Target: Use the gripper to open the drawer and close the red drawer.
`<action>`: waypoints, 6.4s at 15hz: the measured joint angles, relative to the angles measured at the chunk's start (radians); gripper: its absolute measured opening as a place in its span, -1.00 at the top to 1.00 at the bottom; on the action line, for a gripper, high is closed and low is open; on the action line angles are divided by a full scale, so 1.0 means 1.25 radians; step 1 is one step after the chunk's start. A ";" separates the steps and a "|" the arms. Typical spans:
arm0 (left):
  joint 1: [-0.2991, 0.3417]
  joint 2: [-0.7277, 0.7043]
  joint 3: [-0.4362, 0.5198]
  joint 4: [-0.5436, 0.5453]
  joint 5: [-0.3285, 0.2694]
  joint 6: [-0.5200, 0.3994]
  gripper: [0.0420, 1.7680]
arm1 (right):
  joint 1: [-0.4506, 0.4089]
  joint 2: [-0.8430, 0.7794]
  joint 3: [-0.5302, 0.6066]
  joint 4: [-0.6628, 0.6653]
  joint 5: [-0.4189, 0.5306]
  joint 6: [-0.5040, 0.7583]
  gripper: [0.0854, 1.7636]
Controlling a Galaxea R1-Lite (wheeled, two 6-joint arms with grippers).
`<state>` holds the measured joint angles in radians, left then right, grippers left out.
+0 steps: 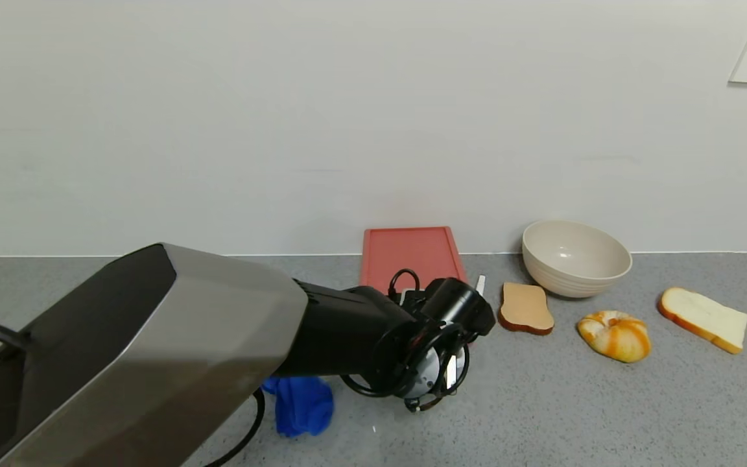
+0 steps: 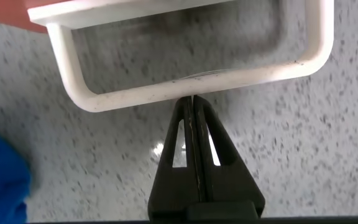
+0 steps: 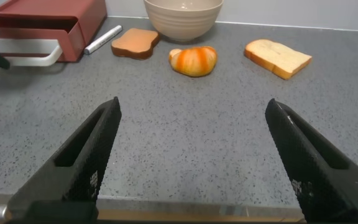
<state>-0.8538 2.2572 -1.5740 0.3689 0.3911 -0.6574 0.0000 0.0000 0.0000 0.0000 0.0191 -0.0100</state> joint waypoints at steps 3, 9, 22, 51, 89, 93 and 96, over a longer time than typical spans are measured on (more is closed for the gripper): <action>0.017 0.007 -0.001 -0.032 0.000 0.031 0.92 | 0.000 0.000 0.000 0.000 0.000 0.000 -0.94; 0.043 0.018 -0.017 -0.093 0.001 0.096 0.93 | 0.000 0.000 0.000 0.000 0.000 0.000 -0.94; 0.083 0.051 -0.089 -0.095 -0.001 0.146 0.93 | 0.000 0.000 0.000 0.000 0.000 -0.001 -0.94; 0.090 -0.455 0.267 -0.208 -0.151 0.357 0.35 | -0.003 0.000 0.000 0.000 0.001 0.000 -0.94; 0.481 -1.377 0.709 -0.089 -0.169 0.560 -0.93 | -0.004 0.000 0.000 0.000 0.001 -0.001 -0.94; 0.588 -1.510 0.721 -0.049 -0.169 0.582 -0.93 | -0.004 0.000 0.000 0.000 0.001 0.000 -0.94; 0.651 -1.587 0.734 -0.040 -0.164 0.586 -0.93 | -0.004 0.000 0.000 0.000 0.000 0.000 -0.94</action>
<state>-0.0404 0.2732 -0.6566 0.3185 0.1866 0.0753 -0.0047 0.0004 0.0000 0.0000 0.0196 -0.0104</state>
